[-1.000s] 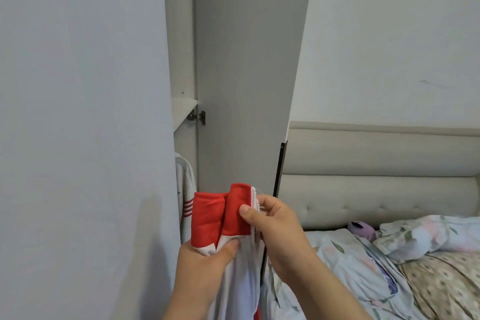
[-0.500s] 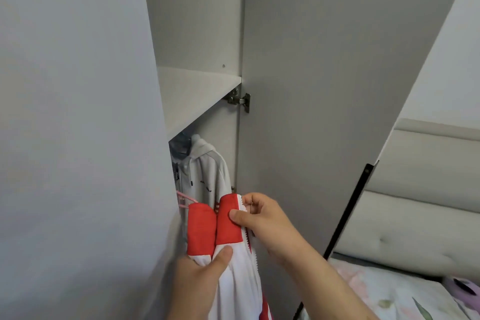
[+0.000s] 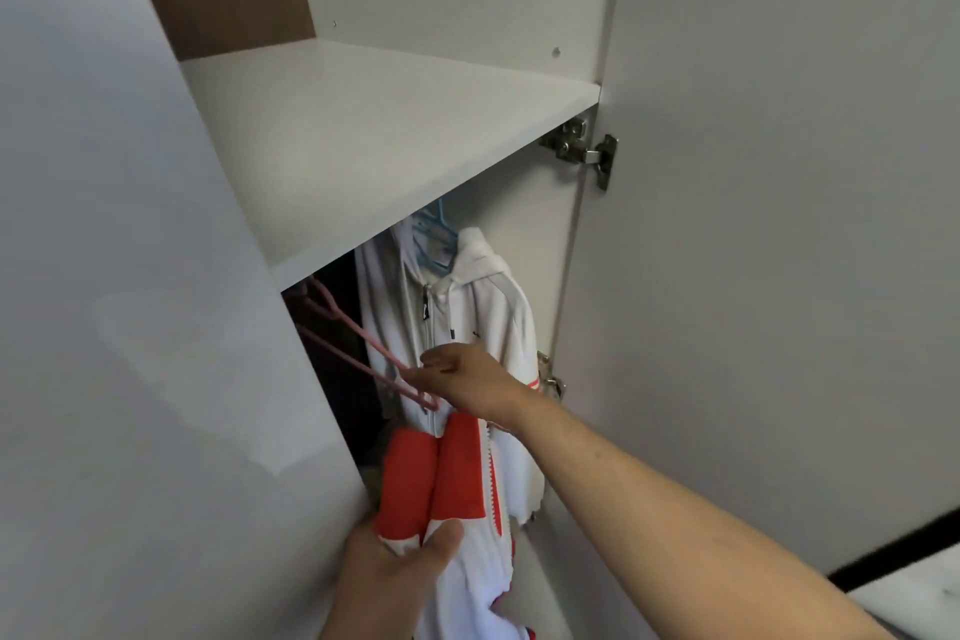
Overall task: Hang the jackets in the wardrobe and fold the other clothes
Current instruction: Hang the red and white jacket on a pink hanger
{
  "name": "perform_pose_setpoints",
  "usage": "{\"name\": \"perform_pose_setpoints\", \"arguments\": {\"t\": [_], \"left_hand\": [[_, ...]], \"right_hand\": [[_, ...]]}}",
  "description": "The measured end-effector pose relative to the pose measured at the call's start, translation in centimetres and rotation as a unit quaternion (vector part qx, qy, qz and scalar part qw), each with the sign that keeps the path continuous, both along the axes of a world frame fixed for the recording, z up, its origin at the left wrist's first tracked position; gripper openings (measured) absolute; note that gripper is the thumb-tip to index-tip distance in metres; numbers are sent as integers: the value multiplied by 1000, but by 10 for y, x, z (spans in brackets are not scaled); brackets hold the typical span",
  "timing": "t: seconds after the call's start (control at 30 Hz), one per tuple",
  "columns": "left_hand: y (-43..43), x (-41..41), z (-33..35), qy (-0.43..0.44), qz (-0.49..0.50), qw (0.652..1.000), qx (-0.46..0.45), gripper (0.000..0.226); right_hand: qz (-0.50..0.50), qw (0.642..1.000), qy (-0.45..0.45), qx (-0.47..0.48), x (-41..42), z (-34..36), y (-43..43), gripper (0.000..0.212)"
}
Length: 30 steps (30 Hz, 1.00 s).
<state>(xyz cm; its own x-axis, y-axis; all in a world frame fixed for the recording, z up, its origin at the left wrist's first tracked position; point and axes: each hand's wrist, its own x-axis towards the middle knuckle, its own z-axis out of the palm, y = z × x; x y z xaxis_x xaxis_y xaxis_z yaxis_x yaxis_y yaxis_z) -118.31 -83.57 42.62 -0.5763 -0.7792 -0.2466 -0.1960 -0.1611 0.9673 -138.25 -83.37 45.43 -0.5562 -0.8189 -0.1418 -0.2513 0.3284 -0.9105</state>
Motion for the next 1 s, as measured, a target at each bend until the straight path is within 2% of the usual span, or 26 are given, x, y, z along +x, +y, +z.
{"name": "perform_pose_setpoints", "arguments": {"t": [0.07, 0.1, 0.17, 0.23, 0.3, 0.37, 0.47, 0.6, 0.67, 0.83, 1.0], "left_hand": [[0, -1, -2, -2, 15, 1000, 0, 47], [0, -1, -4, -3, 23, 1000, 2, 44], [0, 1, -8, -6, 41, 999, 9, 39], [0, 1, -8, -9, 43, 999, -1, 36], [1, 1, -8, -10, 42, 999, -13, 37], [0, 1, -7, -13, 43, 999, -20, 38], [-1, 1, -8, -15, 40, 999, -23, 37], [-1, 3, -9, 0, 32, 999, -15, 32], [0, 4, -8, 5, 32, 999, -6, 31], [0, 4, -5, 8, 30, 1000, -6, 29], [0, 5, -8, 0, 39, 999, 13, 26]], "right_hand": [[26, 999, 23, 42, -1, -7, -17, 52], [41, 997, 35, 54, -3, -11, -23, 46], [62, 992, 80, 81, -6, -18, -33, 19], [65, 983, 135, 106, -9, -25, -41, 27], [67, 979, 156, 110, -9, -30, -44, 24], [65, 983, 138, 103, -9, -30, -45, 20], [42, 995, 64, 59, -7, -30, -42, 28], [11, 998, -63, -4, -5, -21, -38, 12], [8, 998, -61, -18, -6, -15, -34, 14], [11, 1000, 15, -10, -12, -5, -20, 17], [-5, 1000, 21, -18, -17, 6, -5, 19]]}}
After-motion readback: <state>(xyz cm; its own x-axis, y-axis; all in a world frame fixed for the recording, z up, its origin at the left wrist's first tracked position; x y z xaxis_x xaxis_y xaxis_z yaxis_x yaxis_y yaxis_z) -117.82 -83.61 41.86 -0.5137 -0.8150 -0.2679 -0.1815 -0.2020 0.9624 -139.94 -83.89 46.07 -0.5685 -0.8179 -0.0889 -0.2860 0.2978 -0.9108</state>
